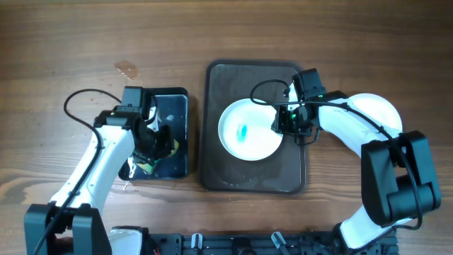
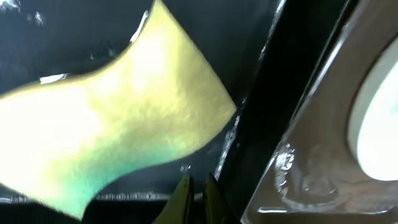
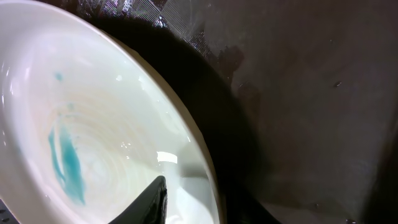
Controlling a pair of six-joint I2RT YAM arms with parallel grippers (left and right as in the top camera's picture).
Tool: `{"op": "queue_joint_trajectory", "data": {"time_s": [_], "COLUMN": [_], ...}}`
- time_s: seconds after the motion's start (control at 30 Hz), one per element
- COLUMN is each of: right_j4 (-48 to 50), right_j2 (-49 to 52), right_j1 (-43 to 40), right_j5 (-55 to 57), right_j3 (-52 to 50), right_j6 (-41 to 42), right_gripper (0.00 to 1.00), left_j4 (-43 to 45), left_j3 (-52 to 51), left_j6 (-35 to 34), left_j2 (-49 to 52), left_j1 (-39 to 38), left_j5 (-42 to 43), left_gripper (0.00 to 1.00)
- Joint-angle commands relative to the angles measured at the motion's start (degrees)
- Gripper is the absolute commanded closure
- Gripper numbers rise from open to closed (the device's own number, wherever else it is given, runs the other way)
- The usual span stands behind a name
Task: Clean dirty plates on tray and stack at the side
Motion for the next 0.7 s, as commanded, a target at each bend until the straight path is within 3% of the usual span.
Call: {"op": "queue_joint_trajectory", "data": {"time_s": [0.0, 0.3, 0.5, 0.67], "right_j4": [-0.6, 0.2, 0.6, 0.6], "right_j2": [3.4, 3.4, 3.4, 3.4], "right_j1": [0.0, 0.0, 0.0, 0.0], "right_j5": [1.5, 1.5, 1.5, 1.5], "right_j3": [-1.9, -1.9, -1.9, -1.8], "right_j6": [0.7, 0.9, 0.9, 0.9], "right_gripper": [0.67, 0.67, 0.67, 0.67], "left_j4": [0.1, 11.6, 11.8, 12.2], "left_j3": [-3.2, -11.7, -9.0, -4.0], "left_j6": [-10.3, -16.9, -18.6, -18.3], "left_j2": [-0.4, -0.4, -0.5, -2.7], "left_j1": [-3.3, -4.5, -4.5, -4.5], "left_j5": [-10.3, -20.4, -30.1, -32.9], "left_gripper": [0.96, 0.96, 0.96, 0.96]}}
